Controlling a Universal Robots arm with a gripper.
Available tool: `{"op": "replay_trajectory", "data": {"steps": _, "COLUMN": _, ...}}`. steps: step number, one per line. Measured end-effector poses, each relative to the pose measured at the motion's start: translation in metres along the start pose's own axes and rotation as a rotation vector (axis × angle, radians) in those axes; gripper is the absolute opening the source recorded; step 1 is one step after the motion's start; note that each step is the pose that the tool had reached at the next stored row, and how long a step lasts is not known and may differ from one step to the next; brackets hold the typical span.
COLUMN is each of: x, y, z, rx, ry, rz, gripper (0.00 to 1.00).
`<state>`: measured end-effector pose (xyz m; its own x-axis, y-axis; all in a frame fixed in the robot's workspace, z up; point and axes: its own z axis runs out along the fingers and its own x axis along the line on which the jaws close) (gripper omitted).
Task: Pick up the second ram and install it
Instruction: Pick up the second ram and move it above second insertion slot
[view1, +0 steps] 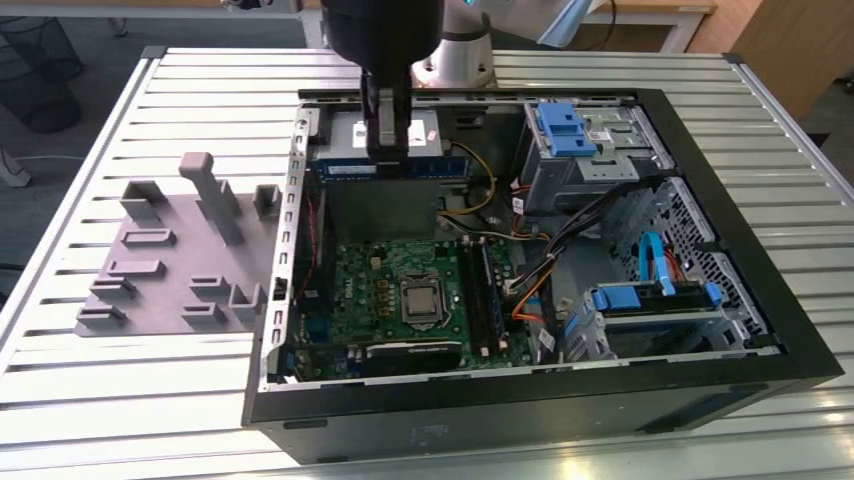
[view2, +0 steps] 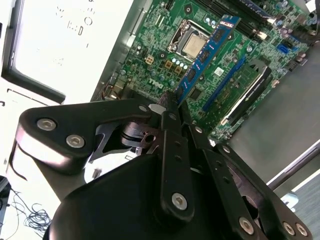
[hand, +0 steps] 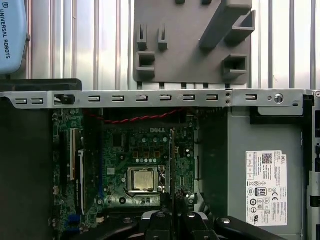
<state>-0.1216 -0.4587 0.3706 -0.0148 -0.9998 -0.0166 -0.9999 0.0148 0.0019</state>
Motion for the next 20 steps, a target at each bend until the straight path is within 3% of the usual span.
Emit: {"op": "replay_trajectory", "data": {"steps": 20, "x": -0.0003, "y": -0.0213, "z": -0.0001, "rx": 0.0, "ry": 0.0, "rz": 0.0, "gripper": 0.14}}
